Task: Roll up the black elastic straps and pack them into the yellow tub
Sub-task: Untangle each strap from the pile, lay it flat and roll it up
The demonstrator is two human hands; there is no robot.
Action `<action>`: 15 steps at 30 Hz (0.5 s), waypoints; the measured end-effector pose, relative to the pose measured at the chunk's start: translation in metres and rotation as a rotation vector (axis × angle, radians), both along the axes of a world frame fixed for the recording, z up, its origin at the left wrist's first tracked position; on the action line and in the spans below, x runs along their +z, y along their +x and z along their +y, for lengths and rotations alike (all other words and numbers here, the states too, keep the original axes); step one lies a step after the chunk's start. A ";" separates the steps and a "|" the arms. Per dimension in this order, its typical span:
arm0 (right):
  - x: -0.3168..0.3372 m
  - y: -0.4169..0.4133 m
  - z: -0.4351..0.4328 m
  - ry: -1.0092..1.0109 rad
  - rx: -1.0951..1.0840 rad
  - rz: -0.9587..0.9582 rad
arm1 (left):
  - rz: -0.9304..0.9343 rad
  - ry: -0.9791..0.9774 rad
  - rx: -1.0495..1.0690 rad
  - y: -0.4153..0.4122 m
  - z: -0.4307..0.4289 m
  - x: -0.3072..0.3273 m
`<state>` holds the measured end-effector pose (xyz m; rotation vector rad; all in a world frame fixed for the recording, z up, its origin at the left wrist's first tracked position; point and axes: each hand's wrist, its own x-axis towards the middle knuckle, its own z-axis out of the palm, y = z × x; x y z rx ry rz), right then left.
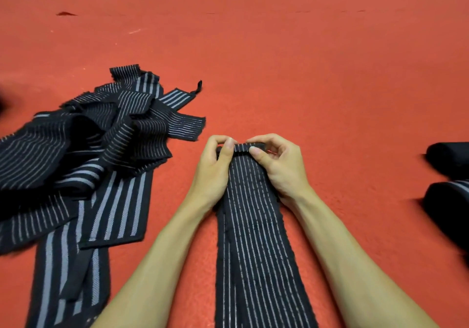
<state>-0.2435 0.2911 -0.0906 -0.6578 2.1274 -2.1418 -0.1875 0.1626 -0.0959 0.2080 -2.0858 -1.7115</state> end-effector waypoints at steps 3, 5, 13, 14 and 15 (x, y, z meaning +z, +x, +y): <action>-0.003 -0.002 -0.001 0.001 0.002 0.018 | -0.018 0.039 -0.011 0.000 -0.002 -0.004; -0.003 -0.002 -0.001 -0.007 -0.003 0.028 | -0.004 0.101 -0.029 0.002 -0.001 -0.001; -0.001 0.001 0.000 -0.026 0.024 -0.050 | 0.056 0.047 -0.050 0.011 0.001 0.005; 0.000 0.003 -0.001 -0.031 0.036 -0.080 | 0.066 0.021 -0.038 0.011 0.001 0.005; -0.001 0.005 -0.002 -0.020 0.046 -0.108 | 0.075 0.000 -0.031 0.011 0.002 0.005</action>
